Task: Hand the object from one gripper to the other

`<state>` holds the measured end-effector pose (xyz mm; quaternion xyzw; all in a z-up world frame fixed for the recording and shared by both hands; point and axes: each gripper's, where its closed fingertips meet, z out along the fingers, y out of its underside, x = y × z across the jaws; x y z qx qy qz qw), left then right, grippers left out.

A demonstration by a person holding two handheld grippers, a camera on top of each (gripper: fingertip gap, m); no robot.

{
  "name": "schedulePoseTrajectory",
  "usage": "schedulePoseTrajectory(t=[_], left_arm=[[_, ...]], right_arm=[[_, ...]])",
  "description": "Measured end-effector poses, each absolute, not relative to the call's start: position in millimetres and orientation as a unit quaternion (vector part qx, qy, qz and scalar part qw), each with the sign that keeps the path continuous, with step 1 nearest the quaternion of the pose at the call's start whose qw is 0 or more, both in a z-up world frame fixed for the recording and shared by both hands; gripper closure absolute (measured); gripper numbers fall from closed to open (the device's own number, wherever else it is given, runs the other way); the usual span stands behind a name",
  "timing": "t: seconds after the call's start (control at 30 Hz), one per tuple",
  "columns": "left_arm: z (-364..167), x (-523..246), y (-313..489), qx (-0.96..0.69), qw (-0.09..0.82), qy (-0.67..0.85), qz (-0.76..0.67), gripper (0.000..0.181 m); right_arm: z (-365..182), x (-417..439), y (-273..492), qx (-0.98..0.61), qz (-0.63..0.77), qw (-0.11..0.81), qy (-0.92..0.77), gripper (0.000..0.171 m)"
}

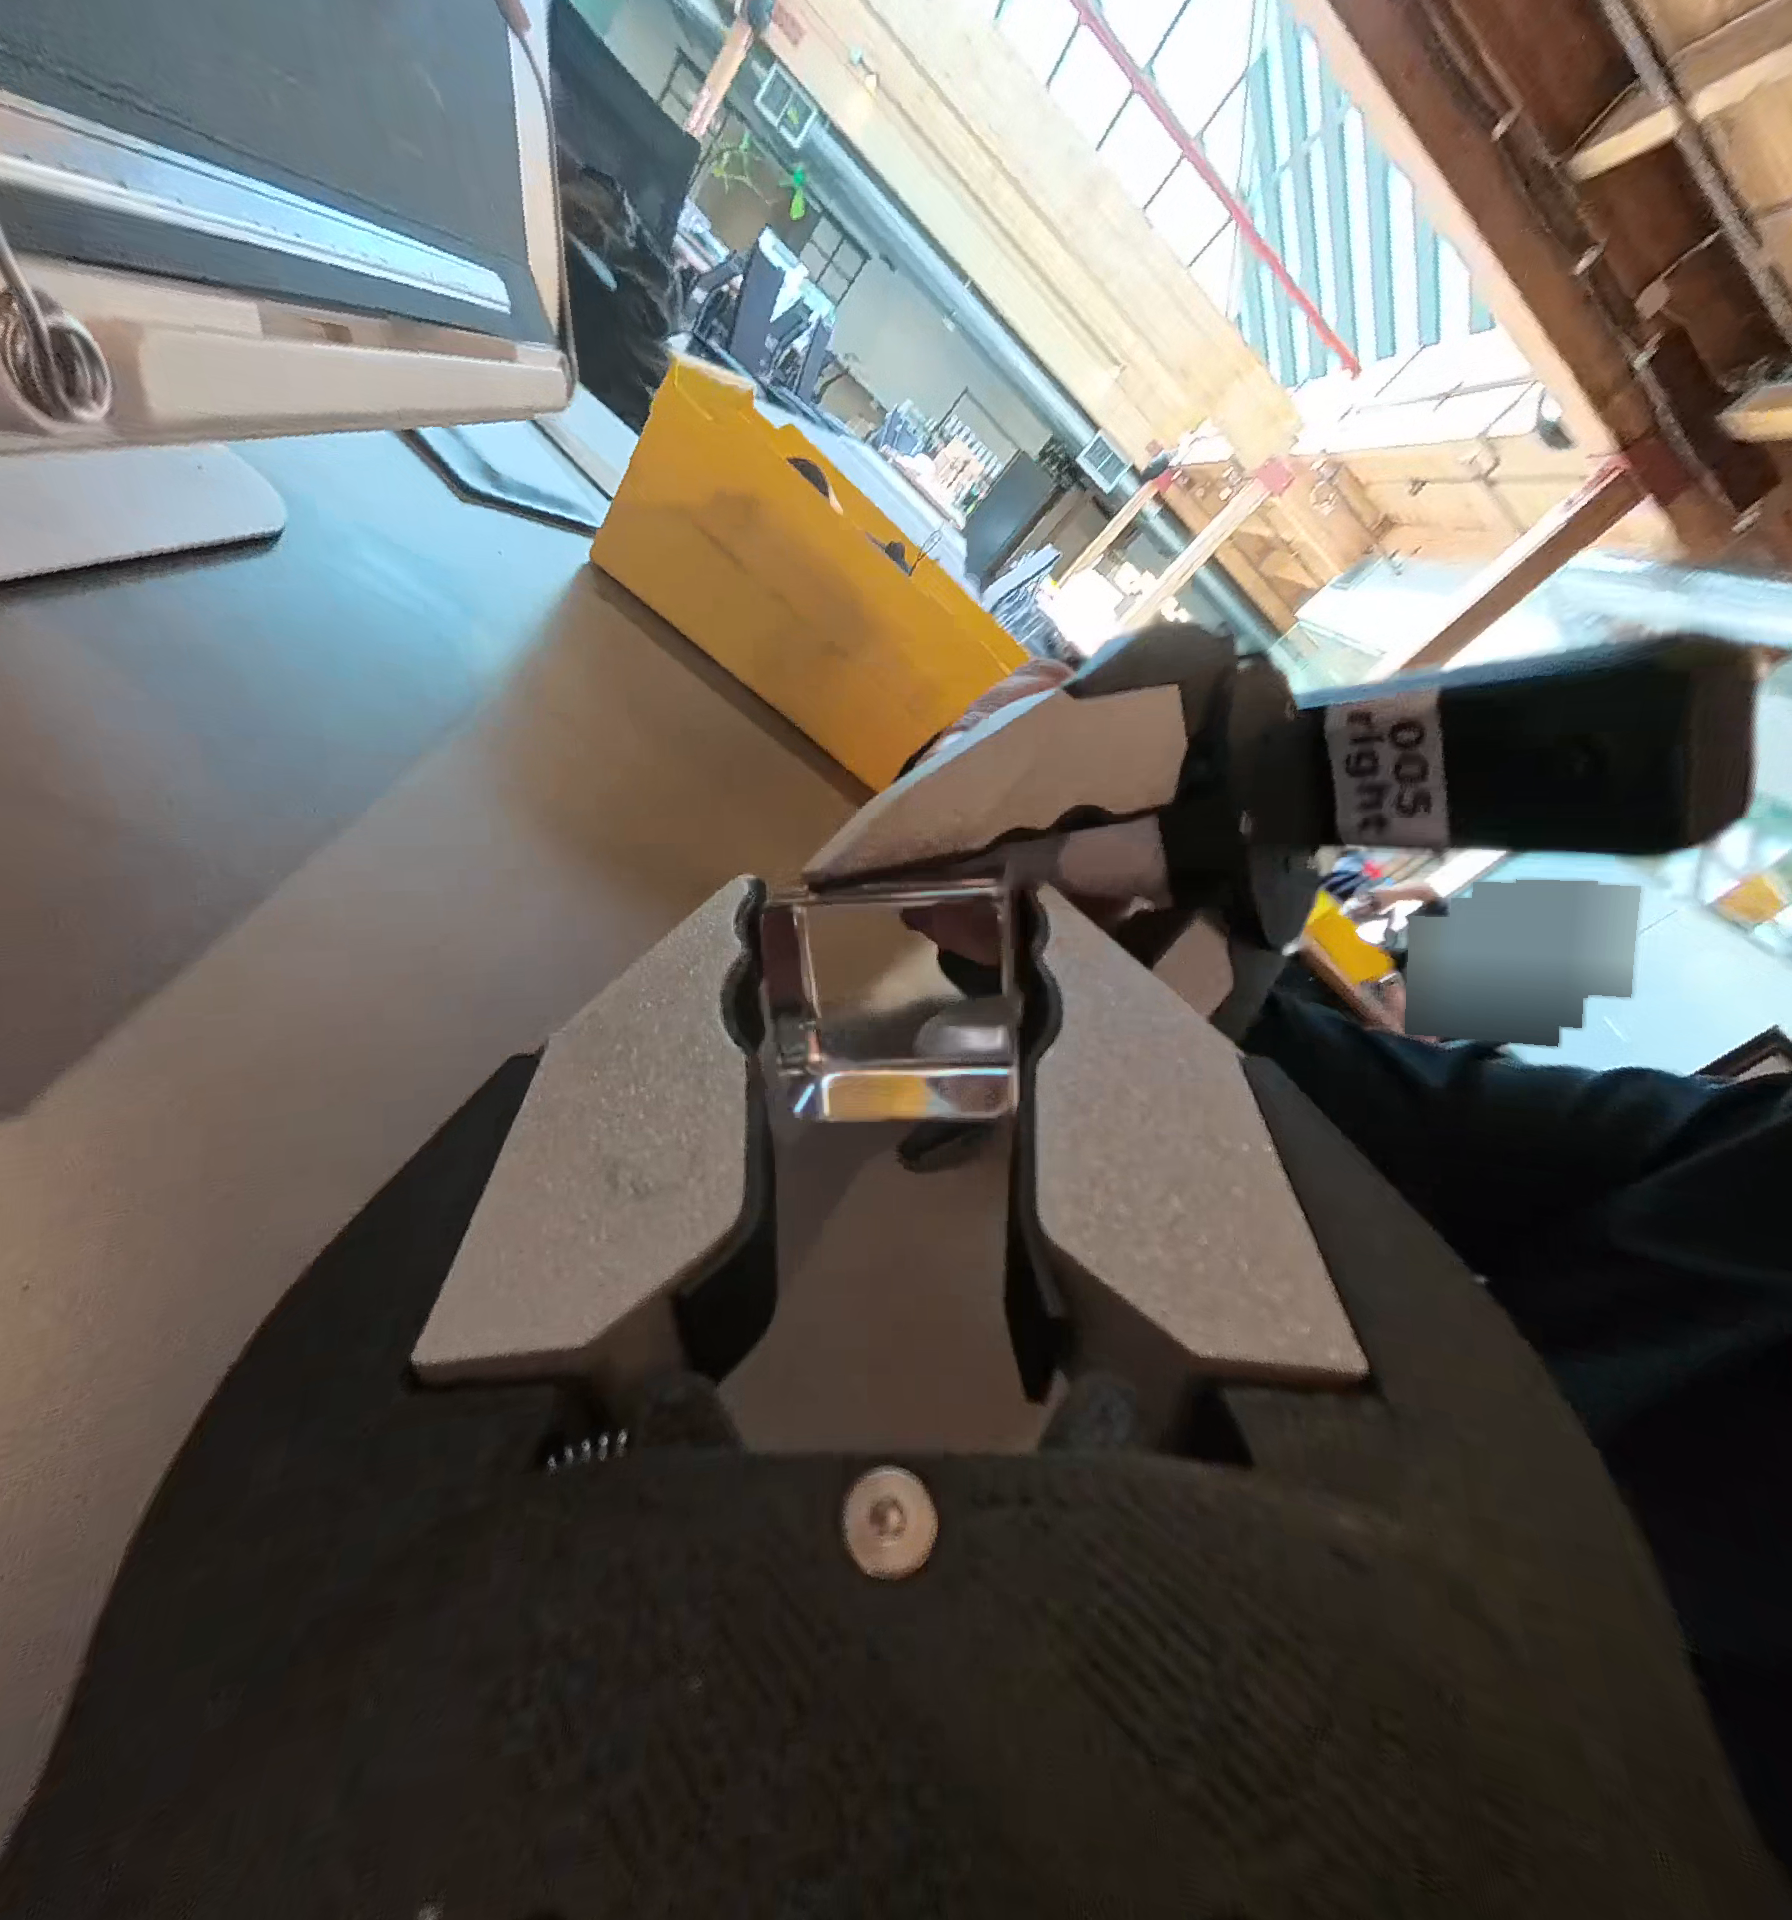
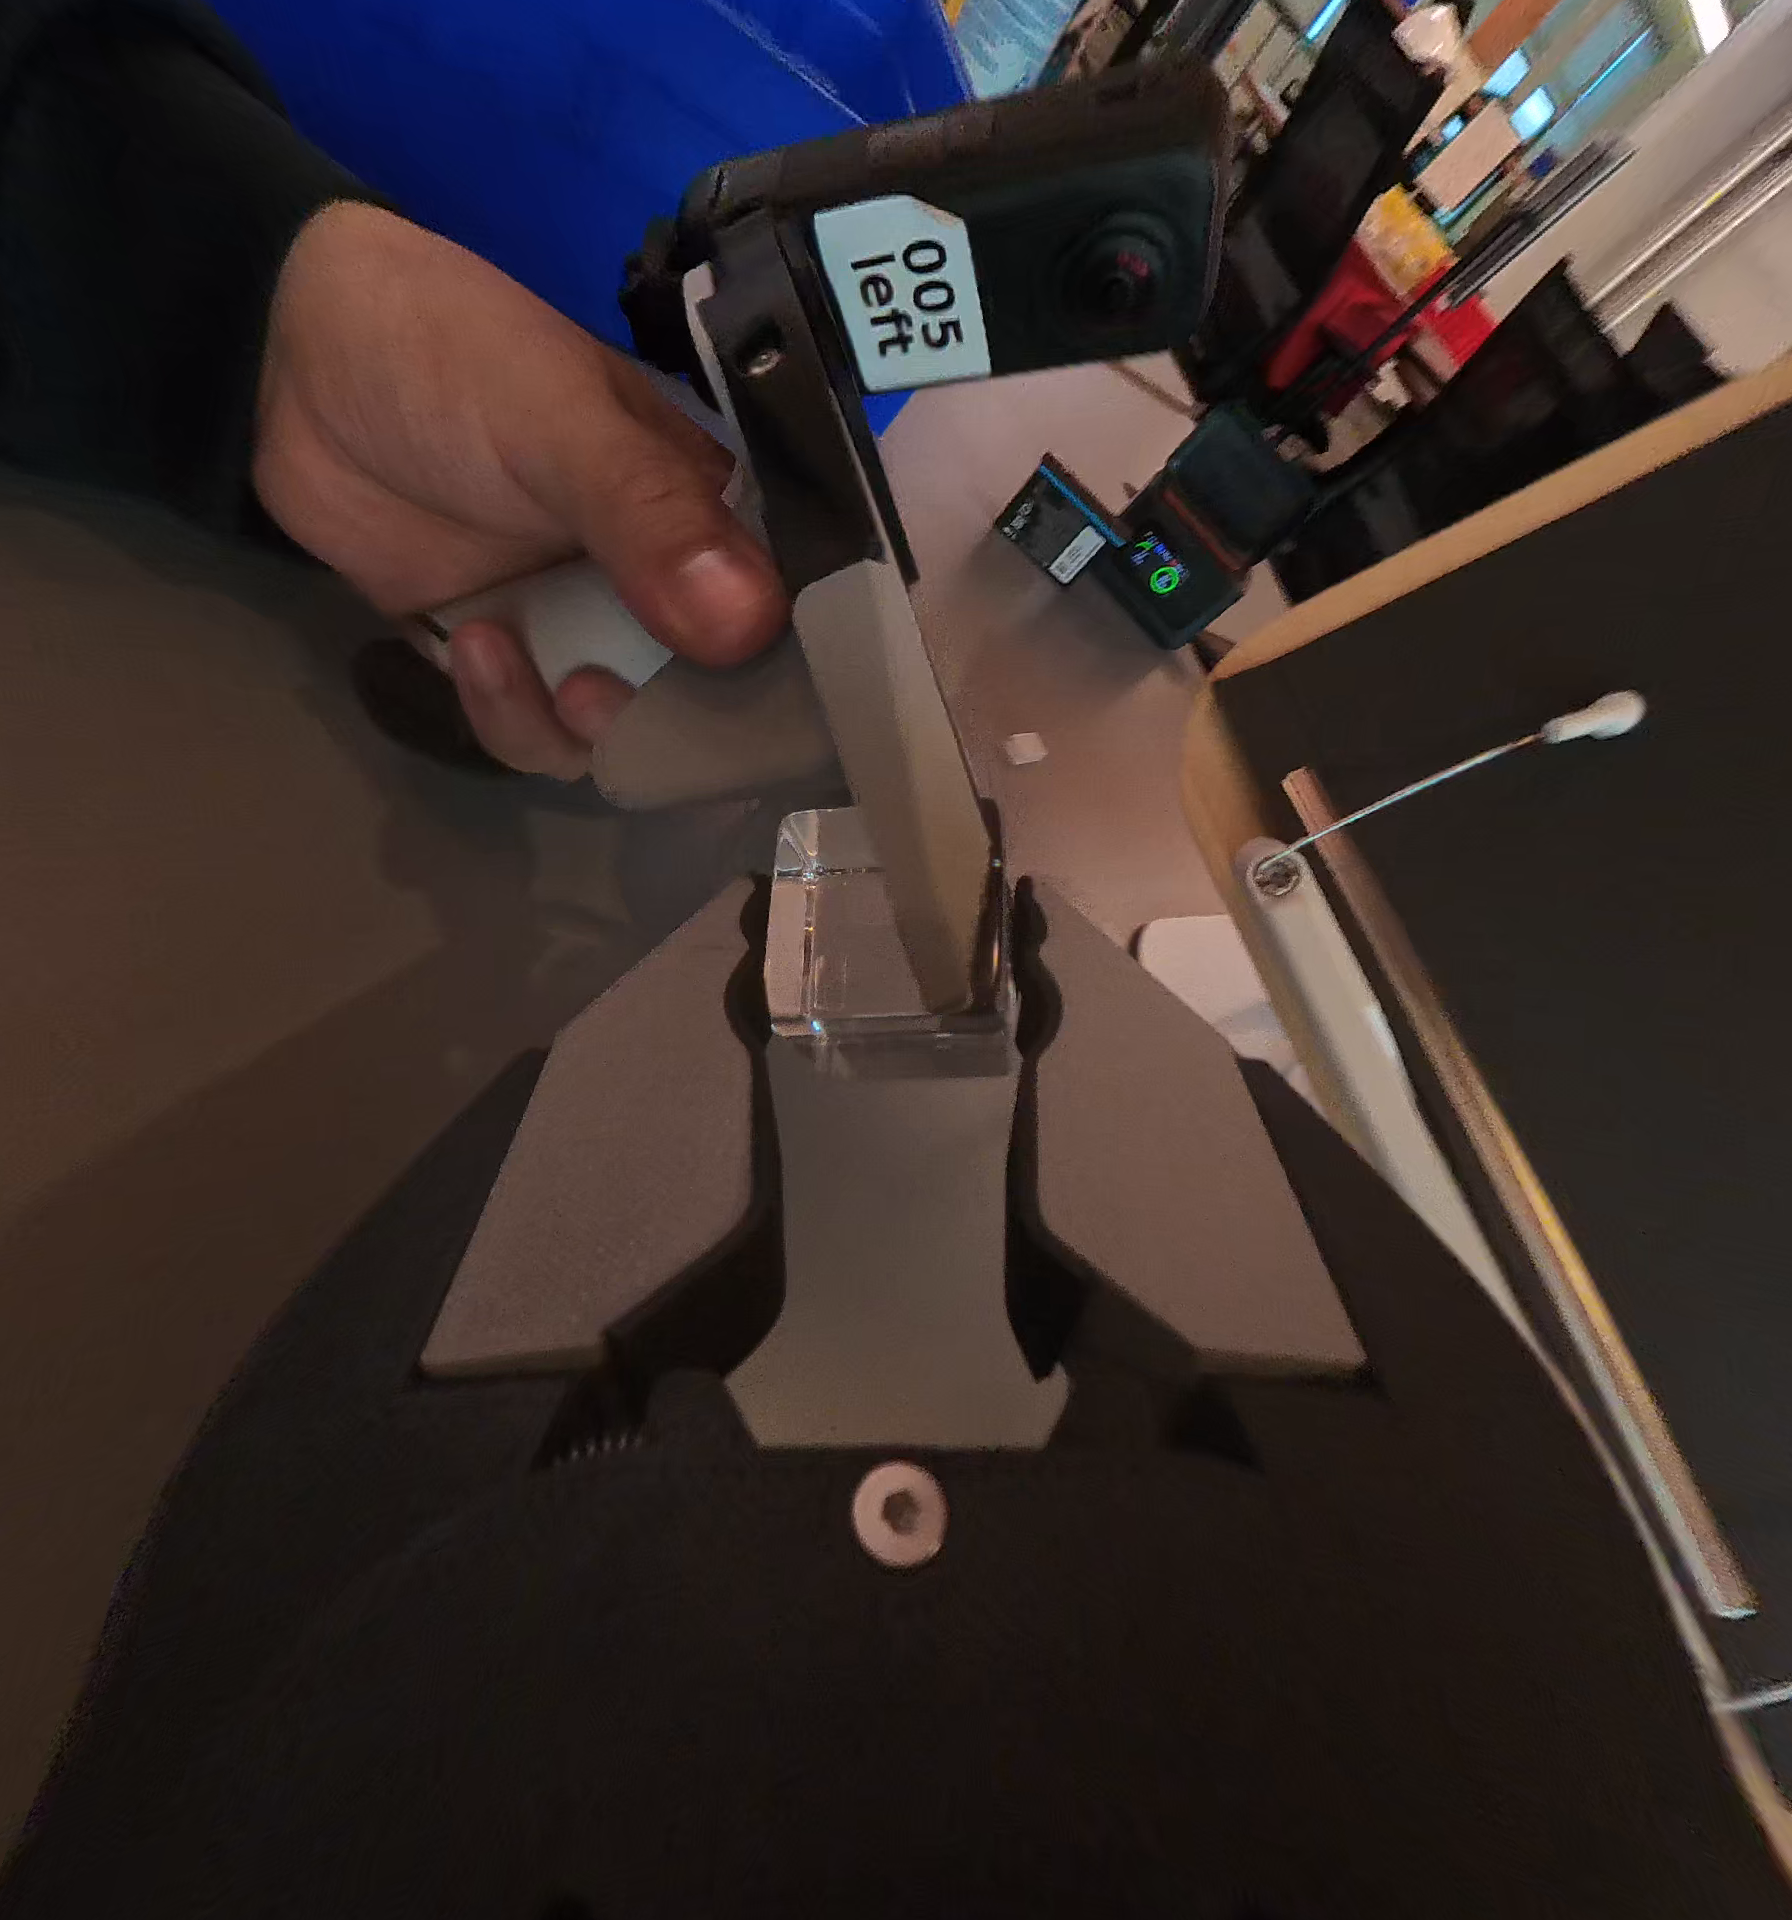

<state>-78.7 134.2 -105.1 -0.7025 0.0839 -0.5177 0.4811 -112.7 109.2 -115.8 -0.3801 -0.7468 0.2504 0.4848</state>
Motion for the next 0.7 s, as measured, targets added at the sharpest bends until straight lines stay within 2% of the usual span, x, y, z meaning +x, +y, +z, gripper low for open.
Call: schedulePoseTrajectory(t=[0.03,0.17,0.33,0.47,0.6,0.7], left_arm=[[-106.0,-80.7,134.3,-0.709,0.486,0.095,-0.501,0.134],[-99.6,-100.0,136.4,-0.72,0.536,0.127,-0.421,0.131],[-101.9,-110.8,139.5,-0.737,0.579,0.183,-0.297,0.12],[-115.6,-105.7,141.8,-0.751,0.581,0.225,-0.218,0.126],[-118.1,-102.0,140.9,-0.757,0.572,0.219,-0.226,0.125],[-121.5,-100.1,141.2,-0.77,0.538,0.171,-0.297,0.119]], right_arm=[[-115.4,-111.7,110.8,-0.395,0.269,0.469,-0.742,0.128],[-104.8,-106.1,134.0,-0.462,0.339,0.43,-0.698,0.129],[-94.7,-95.9,152.3,-0.532,0.465,0.325,-0.628,0.129],[-93.2,-87.7,164.0,-0.541,0.481,0.307,-0.618,0.129],[-97.2,-80.9,168.7,-0.532,0.456,0.313,-0.642,0.129],[-108.0,-78.7,173.5,-0.529,0.396,0.335,-0.672,0.129]])
